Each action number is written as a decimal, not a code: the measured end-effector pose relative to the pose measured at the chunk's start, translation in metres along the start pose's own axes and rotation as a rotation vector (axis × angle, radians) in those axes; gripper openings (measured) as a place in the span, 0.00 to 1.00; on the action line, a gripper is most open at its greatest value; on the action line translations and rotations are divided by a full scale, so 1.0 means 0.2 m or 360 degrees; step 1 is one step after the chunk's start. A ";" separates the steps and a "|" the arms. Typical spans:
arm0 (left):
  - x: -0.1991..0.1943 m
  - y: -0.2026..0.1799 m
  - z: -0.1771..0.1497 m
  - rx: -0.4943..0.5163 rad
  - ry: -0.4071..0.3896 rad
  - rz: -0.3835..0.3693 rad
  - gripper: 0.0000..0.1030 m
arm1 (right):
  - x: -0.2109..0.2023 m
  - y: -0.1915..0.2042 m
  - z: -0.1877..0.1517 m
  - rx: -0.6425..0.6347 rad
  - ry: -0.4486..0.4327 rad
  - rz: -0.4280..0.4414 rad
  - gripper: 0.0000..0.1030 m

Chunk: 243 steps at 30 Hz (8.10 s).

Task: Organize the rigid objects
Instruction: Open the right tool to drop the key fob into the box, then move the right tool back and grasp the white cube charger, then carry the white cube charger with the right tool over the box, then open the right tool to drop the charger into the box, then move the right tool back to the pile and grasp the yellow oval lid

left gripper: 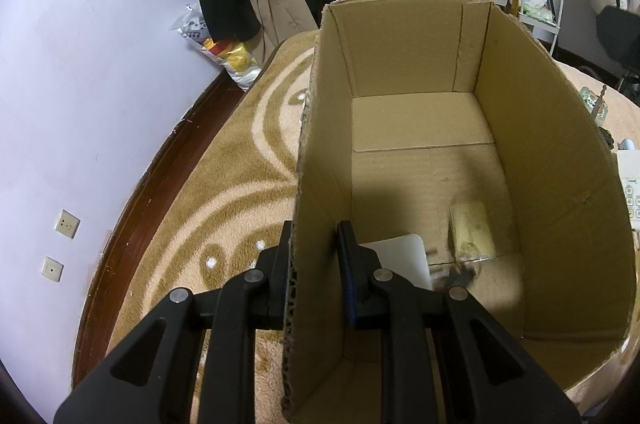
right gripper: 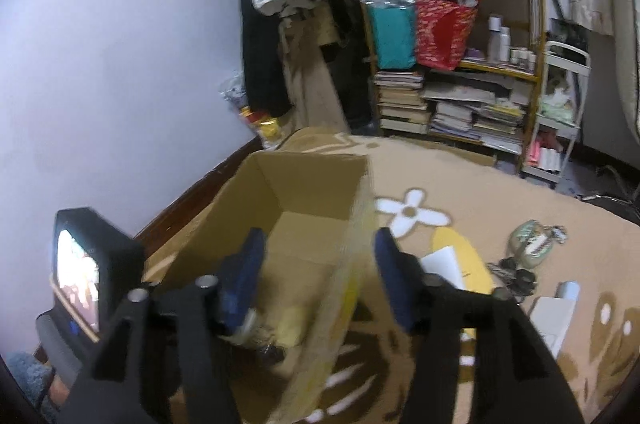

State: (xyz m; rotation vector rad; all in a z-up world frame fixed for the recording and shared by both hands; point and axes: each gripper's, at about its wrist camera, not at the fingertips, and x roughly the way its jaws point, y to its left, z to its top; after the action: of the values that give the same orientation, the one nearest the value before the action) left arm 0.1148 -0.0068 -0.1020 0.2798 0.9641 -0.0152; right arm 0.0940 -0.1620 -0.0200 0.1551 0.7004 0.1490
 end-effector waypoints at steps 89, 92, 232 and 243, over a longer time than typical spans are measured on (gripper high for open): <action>0.00 -0.03 0.01 0.0069 0.0014 0.0053 0.20 | 0.51 -0.32 -0.27 -0.0224 0.0446 -0.0623 0.57; 0.00 -0.03 0.01 0.0067 0.0013 0.0051 0.20 | 0.50 -0.33 -0.27 -0.0199 0.0426 -0.0605 0.57; 0.01 -0.03 0.00 0.0049 0.0030 0.0030 0.19 | 0.39 -0.56 -0.19 0.0184 0.0288 -0.0432 0.91; 0.01 -0.02 -0.01 0.0046 0.0029 0.0023 0.19 | 0.44 -0.67 -0.26 0.0346 0.0312 -0.0386 0.82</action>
State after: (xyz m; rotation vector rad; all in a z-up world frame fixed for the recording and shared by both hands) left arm 0.1139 -0.0104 -0.1046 0.3141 0.9804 -0.0133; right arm 0.1382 -0.2719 -0.1401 0.2644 0.9247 -0.1471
